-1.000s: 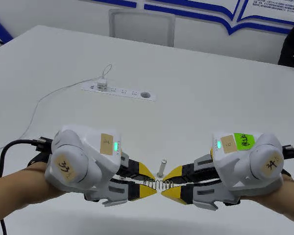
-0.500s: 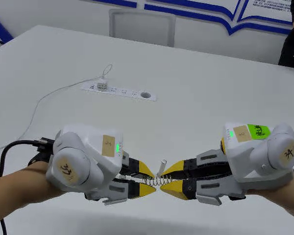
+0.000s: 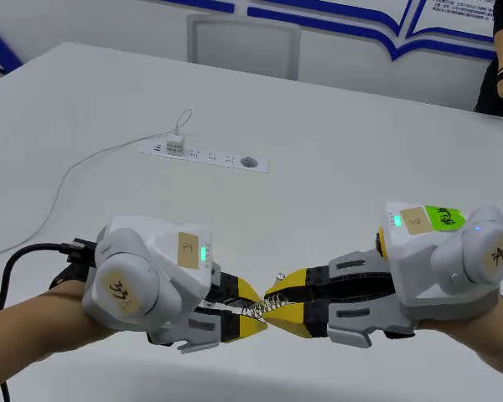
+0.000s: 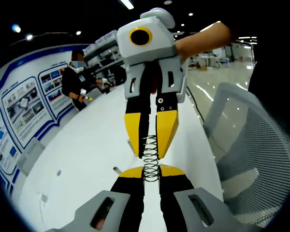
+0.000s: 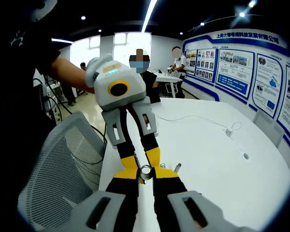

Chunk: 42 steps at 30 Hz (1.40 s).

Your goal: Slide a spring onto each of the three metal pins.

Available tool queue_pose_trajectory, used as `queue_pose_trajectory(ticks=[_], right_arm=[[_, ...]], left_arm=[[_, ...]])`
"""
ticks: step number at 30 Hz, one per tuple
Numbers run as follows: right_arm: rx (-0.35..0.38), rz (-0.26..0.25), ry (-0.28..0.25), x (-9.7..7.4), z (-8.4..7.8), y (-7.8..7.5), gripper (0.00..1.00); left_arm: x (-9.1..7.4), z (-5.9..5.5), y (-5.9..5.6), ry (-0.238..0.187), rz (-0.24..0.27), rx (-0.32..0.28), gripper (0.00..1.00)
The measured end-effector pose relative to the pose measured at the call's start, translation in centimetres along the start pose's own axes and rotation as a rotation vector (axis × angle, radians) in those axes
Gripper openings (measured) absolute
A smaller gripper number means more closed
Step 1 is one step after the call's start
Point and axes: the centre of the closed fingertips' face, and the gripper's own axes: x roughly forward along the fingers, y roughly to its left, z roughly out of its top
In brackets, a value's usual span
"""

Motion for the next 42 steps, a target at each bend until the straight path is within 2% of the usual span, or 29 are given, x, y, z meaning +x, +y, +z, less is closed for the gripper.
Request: queue_pose_trajectory(ticks=[3,7,12,13,14,20,25,27,29,33,38,42], right_arm=[[0.003,0.000,-0.003,0.1,0.1,0.0,0.11],[0.039,0.001,-0.041,0.2,0.7,0.1,0.11],[0.052,0.002,-0.039,0.4,0.7,0.1,0.11],[0.053,0.005,-0.041,0.4,0.8,0.2,0.11],[0.058,0.012,-0.048,0.5,1.0,0.4,0.11],[0.051,0.011,-0.035,0.8,1.1,0.3,0.11],[0.047,-0.010,-0.025,0.7,1.1,-0.3,0.11],[0.049,-0.020,-0.025,0.6,1.1,-0.5,0.11],[0.051,-0.028,-0.023,0.3,1.1,-1.0,0.11],[0.053,-0.053,-0.018,-0.2,0.9,-1.9,0.11],[0.072,-0.137,-0.011,-1.0,0.7,-4.3,0.11],[0.092,-0.191,0.008,-1.3,-0.1,-5.8,0.11]], left_arm=[[0.1,0.0,0.0,-0.001,0.001,-0.008,0.10],[0.0,0.2,-0.2,-0.031,0.000,-0.055,0.10],[0.0,0.0,-0.3,-0.029,0.001,-0.076,0.11],[0.0,0.1,-0.5,-0.035,-0.004,-0.089,0.11],[0.0,0.3,-0.8,-0.049,-0.018,-0.129,0.11],[-0.2,0.0,-0.5,-0.045,0.013,-0.117,0.12],[-0.4,-0.5,-0.1,-0.040,0.045,-0.136,0.13],[-0.5,-0.8,-0.1,-0.035,0.052,-0.162,0.16],[-0.7,-0.9,-0.1,-0.049,0.059,-0.190,0.19],[-1.1,-1.6,0.4,-0.037,0.100,-0.210,0.25],[-1.9,-2.2,0.7,-0.064,0.154,-0.239,0.35],[-1.7,-2.9,0.4,-0.054,0.179,-0.256,0.40]])
